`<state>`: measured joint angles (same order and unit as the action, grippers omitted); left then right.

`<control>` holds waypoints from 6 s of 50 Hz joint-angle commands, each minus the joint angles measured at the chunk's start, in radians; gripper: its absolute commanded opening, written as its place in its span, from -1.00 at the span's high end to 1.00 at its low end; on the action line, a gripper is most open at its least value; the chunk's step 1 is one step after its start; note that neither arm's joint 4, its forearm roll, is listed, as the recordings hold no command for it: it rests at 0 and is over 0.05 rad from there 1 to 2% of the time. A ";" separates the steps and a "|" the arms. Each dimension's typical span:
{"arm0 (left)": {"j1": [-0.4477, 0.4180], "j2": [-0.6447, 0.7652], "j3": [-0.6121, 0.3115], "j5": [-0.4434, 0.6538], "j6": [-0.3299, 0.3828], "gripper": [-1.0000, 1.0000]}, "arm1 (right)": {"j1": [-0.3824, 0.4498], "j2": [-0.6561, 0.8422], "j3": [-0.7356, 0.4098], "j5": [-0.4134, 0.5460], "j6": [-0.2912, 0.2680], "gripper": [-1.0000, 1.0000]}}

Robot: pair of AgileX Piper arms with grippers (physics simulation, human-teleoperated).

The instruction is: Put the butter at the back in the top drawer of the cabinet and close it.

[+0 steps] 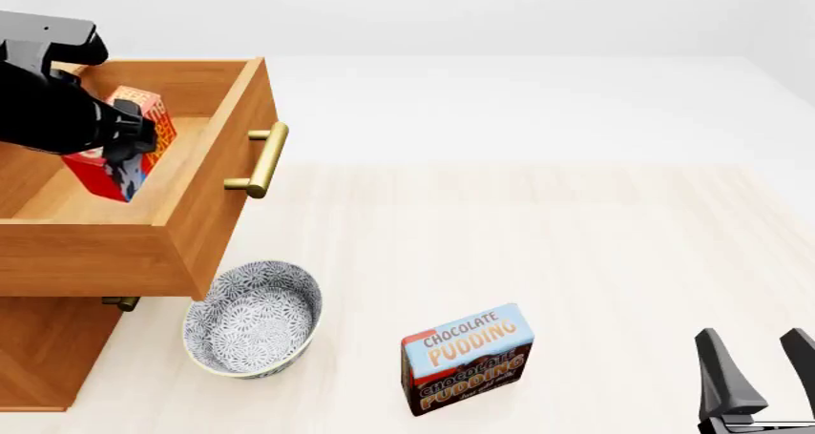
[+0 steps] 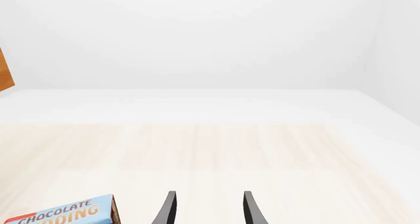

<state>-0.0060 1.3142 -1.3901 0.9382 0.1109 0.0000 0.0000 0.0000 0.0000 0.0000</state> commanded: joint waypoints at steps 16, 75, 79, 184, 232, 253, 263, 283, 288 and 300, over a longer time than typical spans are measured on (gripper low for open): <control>0.021 0.015 0.021 -0.031 -0.003 1.00 | 0.000 0.000 0.000 0.000 0.000 -1.00; -0.026 -0.028 -0.080 0.031 -0.075 -1.00 | 0.000 0.000 0.000 0.000 0.000 -1.00; -0.049 -0.049 -0.134 0.064 -0.076 -1.00 | 0.000 0.000 0.000 0.000 0.000 -1.00; -0.536 0.130 -0.131 -0.149 -0.129 -1.00 | 0.000 0.000 0.000 0.000 0.000 -1.00; -0.478 0.265 -0.062 -0.234 -0.159 -1.00 | 0.000 0.000 0.000 0.000 0.000 -1.00; -0.409 0.261 0.009 -0.271 -0.161 -1.00 | 0.000 0.000 0.000 0.000 0.000 -1.00; -0.373 0.245 0.042 -0.280 -0.159 -1.00 | 0.000 0.000 0.000 0.000 0.000 -1.00; -0.303 0.211 0.086 -0.293 -0.149 -1.00 | 0.000 0.000 0.000 0.000 0.000 -1.00; -0.283 0.204 0.092 -0.294 -0.142 -1.00 | 0.000 0.000 0.000 0.000 0.000 -1.00; -0.238 0.177 0.114 -0.294 -0.126 -1.00 | 0.000 0.000 0.000 0.000 0.000 -1.00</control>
<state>-0.2865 1.4728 -1.3266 0.6388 -0.0133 0.0000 0.0000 0.0000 0.0000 0.0000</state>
